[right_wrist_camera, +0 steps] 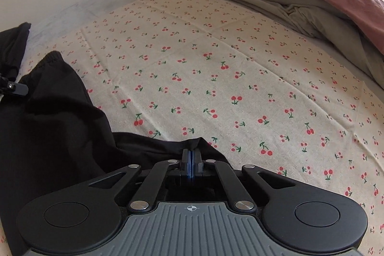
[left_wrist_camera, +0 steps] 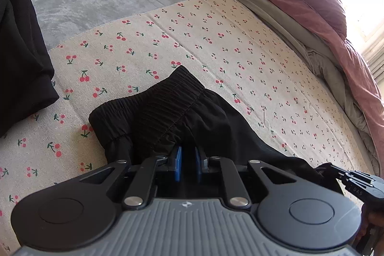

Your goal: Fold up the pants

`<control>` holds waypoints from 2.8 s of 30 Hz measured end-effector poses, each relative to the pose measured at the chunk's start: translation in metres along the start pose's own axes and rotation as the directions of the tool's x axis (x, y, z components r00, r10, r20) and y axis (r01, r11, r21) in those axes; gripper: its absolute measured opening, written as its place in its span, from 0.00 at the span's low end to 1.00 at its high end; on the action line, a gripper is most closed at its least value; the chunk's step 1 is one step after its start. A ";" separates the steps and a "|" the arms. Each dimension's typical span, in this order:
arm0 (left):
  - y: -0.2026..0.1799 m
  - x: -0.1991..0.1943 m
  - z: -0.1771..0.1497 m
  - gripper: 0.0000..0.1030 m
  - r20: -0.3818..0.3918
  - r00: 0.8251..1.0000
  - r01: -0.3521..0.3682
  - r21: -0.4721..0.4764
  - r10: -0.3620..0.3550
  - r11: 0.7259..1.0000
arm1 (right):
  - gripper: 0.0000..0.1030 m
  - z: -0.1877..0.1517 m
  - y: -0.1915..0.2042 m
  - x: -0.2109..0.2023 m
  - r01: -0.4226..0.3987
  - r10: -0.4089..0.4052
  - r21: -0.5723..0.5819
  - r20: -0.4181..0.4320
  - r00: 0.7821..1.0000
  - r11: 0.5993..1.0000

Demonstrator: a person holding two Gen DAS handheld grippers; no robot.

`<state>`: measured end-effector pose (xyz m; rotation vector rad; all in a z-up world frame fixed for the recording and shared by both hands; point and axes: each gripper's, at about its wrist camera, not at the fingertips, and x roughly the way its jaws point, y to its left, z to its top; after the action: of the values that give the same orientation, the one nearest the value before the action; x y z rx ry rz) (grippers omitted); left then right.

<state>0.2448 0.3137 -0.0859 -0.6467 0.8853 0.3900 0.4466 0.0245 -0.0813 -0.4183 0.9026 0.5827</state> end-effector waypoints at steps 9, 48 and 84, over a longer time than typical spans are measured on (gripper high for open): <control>-0.014 -0.006 -0.006 0.01 0.048 0.998 -0.049 0.125 0.043 0.991 | 0.00 0.018 -0.018 0.024 0.109 -0.121 0.195 0.051 0.991 0.975; 0.031 -0.009 -0.016 0.32 -0.040 0.985 0.155 -0.203 -0.167 0.967 | 0.39 -0.177 0.051 -0.155 0.063 -0.095 0.177 0.174 0.980 0.982; 0.052 -0.053 0.010 0.52 0.278 0.957 0.147 -0.199 -0.088 0.969 | 0.43 -0.185 0.085 -0.104 -0.021 0.016 0.089 0.058 0.998 0.996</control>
<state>0.1908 0.3561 -0.0565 -0.8243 0.5468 0.4583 0.2299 -0.0455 -0.1070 -0.3117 0.8748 0.5663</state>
